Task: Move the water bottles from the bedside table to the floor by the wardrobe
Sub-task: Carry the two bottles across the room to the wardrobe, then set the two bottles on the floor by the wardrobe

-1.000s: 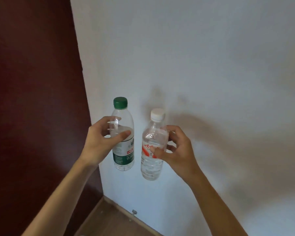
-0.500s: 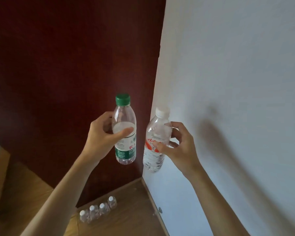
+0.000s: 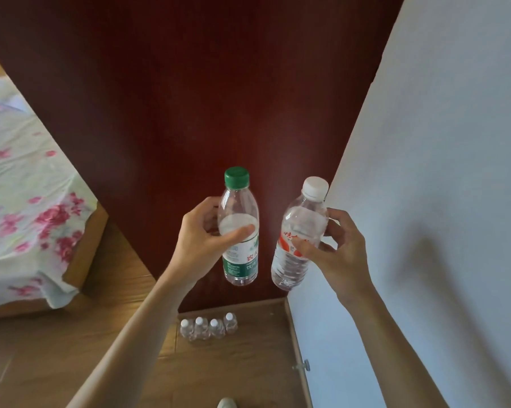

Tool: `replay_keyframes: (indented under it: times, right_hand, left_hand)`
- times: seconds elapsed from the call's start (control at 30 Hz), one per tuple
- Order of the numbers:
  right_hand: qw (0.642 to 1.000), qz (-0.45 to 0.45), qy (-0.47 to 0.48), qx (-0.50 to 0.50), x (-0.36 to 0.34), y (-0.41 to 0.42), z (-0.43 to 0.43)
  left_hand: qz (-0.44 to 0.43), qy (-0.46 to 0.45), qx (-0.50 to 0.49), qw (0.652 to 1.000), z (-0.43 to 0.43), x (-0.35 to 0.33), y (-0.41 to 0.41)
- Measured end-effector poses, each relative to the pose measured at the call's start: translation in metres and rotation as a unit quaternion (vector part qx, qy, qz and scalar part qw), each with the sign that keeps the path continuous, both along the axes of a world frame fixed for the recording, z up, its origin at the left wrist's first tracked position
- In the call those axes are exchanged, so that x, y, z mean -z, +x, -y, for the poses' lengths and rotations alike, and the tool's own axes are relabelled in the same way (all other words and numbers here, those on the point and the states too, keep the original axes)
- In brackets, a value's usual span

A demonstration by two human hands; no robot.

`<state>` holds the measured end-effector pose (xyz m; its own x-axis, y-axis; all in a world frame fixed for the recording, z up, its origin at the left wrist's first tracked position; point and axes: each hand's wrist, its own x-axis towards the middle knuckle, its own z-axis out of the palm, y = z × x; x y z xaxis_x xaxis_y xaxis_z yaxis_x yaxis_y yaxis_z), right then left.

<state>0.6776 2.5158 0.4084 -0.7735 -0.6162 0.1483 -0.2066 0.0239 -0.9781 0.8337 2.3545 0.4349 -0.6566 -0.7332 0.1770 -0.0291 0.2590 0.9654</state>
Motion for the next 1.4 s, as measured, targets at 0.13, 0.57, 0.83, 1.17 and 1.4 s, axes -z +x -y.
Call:
replay_keyframes:
  times: [0.13, 0.57, 0.83, 1.17, 1.4]
  right_hand:
    - [1.000, 0.002, -0.003, -0.002, 0.003, -0.002, 0.014]
    - [1.000, -0.007, 0.007, 0.024, 0.023, -0.010, 0.050]
    - [0.999, 0.009, 0.039, 0.006, 0.061, -0.034, 0.060]
    - [0.993, 0.010, 0.101, -0.066, 0.127, -0.058, 0.059]
    - [0.987, 0.019, 0.141, -0.067, 0.196, -0.057, 0.048]
  left_hand:
    - [-0.002, -0.004, -0.008, 1.000, 0.013, 0.003, 0.003]
    - [0.018, 0.033, 0.024, 0.999, 0.052, 0.038, -0.009]
    - [0.045, 0.062, 0.017, 0.997, 0.050, 0.076, -0.022]
    - [0.076, 0.088, -0.048, 0.992, 0.034, 0.141, -0.036]
    - [0.108, 0.103, -0.088, 0.985, 0.017, 0.212, -0.034]
